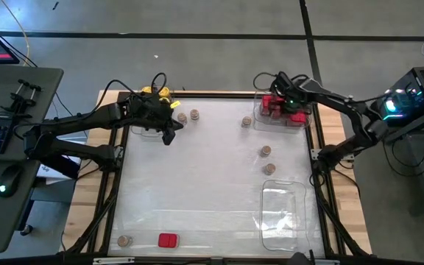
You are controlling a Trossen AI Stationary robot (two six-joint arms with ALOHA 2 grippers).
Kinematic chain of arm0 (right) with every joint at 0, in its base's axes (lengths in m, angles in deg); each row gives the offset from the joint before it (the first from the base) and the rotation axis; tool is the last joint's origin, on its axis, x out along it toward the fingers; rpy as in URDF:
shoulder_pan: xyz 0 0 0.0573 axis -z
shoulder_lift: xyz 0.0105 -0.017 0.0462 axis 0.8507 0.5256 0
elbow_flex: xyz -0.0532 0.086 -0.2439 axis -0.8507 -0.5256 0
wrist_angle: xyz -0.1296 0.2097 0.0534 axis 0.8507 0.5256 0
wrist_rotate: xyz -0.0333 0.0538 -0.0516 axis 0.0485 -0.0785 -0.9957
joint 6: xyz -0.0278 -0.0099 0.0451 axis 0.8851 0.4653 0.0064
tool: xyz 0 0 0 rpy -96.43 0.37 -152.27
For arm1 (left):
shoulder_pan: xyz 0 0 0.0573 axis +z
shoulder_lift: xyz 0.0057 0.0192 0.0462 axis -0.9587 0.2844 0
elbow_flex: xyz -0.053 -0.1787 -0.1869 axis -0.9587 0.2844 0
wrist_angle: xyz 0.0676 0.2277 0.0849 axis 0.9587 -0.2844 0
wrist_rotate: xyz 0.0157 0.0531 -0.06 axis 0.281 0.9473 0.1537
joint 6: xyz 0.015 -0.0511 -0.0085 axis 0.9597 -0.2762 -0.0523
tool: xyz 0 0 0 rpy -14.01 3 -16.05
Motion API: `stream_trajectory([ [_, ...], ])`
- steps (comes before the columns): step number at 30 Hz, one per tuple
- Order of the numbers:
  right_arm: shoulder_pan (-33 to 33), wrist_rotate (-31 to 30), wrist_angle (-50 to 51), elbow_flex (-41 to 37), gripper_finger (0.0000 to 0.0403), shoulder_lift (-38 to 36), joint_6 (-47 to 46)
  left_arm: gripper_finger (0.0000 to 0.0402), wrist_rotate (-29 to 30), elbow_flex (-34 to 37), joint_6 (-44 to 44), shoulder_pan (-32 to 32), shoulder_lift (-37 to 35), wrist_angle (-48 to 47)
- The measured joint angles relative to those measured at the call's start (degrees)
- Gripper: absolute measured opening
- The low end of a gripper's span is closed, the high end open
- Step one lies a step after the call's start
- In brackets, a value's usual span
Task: Sort spices by type
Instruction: Adjust the red seasoning cans in the top right transparent bin, then put the red seasoning can into the top right transparent bin
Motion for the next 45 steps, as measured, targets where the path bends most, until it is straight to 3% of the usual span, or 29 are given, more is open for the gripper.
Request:
stream_trajectory([
  [4,-0.12,2.18,-6.21,0.11,0.0,-1.62,-0.34,0.0,0.0,0.0,-0.02,0.0,0.0,-0.04],
  [14,0.58,6.51,-5.79,0.08,0.0,4.55,1.65,0.0,0.04,0.0,0.0,0.0,0.0,-0.02],
  [26,0.64,4.28,-8.69,0.02,0.0,5.8,1.86,0.0,0.57,0.0,-0.04,0.0,0.0,-0.02],
  [33,0.98,6.44,-8.56,0.02,0.0,0.23,3.38,0.0,0.57,0.0,-0.07,0.0,0.0,-0.02],
  [39,3.18,-0.48,-11.58,0.02,0.0,-7.34,2.52,0.0,0.57,0.0,-0.04,0.0,0.0,0.0],
  [43,4.4,0.85,-14.94,0.04,0.0,-8.42,1.56,0.0,0.71,0.0,-0.04,0.0,0.0,0.0],
  [45,4.41,4.57,-17.34,0.04,0.0,-7.48,1.6,0.0,1.03,0.0,-0.06,0.0,0.0,-0.02],
])
